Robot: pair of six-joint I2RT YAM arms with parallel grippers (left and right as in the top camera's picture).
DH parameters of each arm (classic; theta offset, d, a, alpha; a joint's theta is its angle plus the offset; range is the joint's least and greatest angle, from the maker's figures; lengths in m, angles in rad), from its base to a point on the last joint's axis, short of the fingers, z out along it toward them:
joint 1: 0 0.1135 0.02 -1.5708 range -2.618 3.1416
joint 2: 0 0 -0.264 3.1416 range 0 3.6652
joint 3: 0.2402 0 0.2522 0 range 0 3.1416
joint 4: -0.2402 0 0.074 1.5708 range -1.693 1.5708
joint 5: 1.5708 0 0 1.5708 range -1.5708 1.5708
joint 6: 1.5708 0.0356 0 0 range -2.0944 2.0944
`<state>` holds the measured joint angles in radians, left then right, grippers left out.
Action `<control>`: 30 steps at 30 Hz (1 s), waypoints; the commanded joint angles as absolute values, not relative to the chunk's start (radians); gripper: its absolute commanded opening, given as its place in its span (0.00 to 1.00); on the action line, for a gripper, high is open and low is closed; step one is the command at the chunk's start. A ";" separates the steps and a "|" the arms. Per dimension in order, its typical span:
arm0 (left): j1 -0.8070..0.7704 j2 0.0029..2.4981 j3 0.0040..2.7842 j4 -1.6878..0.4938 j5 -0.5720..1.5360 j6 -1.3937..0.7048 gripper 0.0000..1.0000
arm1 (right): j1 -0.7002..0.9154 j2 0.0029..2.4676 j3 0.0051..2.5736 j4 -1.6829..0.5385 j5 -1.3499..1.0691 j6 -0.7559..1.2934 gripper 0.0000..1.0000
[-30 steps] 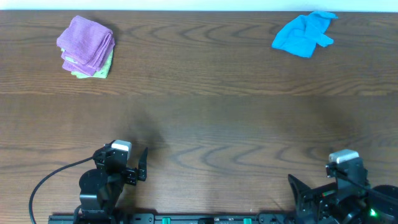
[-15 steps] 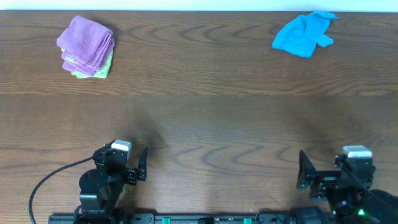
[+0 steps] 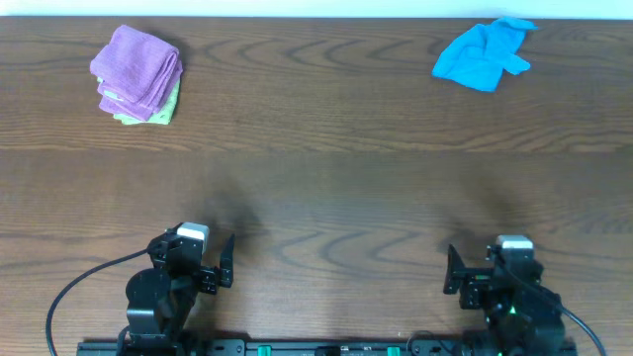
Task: Fold the cloth
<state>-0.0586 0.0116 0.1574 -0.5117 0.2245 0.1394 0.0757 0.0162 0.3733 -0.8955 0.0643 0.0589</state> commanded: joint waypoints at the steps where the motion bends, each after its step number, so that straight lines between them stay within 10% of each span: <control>1: -0.052 0.004 0.141 -0.508 0.213 0.157 0.95 | 0.068 0.006 0.327 -0.894 0.070 0.055 0.99; 30: -0.052 0.004 0.141 -0.508 0.213 0.157 0.95 | 0.068 0.006 0.189 -0.844 0.071 0.054 0.99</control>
<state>-0.0589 0.0116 0.1574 -0.5117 0.2245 0.1394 0.0753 0.0147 0.2016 -0.8433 0.0639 0.0589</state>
